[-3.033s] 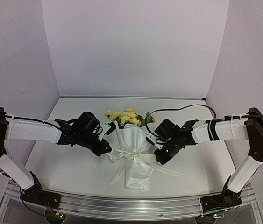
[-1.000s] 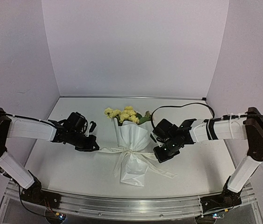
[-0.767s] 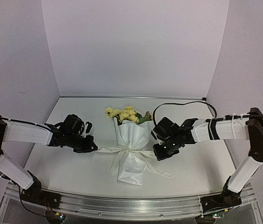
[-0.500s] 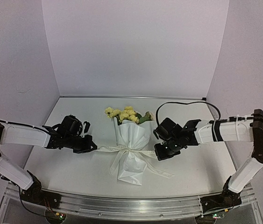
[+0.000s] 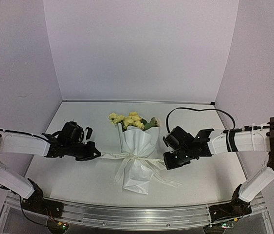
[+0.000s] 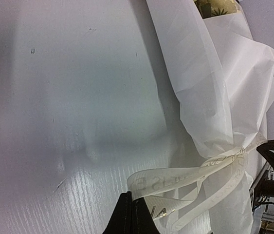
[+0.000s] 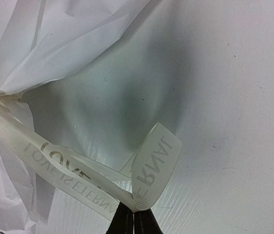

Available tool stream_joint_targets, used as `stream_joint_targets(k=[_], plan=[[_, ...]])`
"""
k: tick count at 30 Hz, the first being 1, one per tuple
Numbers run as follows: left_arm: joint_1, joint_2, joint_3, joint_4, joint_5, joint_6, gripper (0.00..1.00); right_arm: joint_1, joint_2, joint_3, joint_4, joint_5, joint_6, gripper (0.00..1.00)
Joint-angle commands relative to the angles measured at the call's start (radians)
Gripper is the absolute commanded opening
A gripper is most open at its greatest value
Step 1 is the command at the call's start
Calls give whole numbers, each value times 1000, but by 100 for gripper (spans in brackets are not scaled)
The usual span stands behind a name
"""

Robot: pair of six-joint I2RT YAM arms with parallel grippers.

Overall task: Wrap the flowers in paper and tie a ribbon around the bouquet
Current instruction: Tie the half-tied ribbon around the folded bouquet, then adjust the ribbon on the folded bouquet.

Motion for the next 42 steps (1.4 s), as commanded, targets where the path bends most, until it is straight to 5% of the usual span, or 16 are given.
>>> stream_joint_targets(k=[1, 9, 19, 27, 32, 42], plan=[[61, -28, -18, -121, -231, -15, 0, -20, -7, -25, -312, 198, 21, 0], [83, -61, -41, -129, -235, -3, 0, -19, -6, -47, -317, 247, 26, 0], [73, -59, 8, -81, -90, 108, 0, -8, 32, 44, -334, 123, -29, 0], [-16, -19, 60, -74, -88, 149, 0, -4, 30, 118, -344, 15, -56, 0], [-118, 66, 106, -62, -111, 131, 0, 28, 75, 186, -348, -28, -52, 14], [-332, 324, 354, 11, -130, 50, 0, 26, 44, 147, -352, 22, -55, 25]])
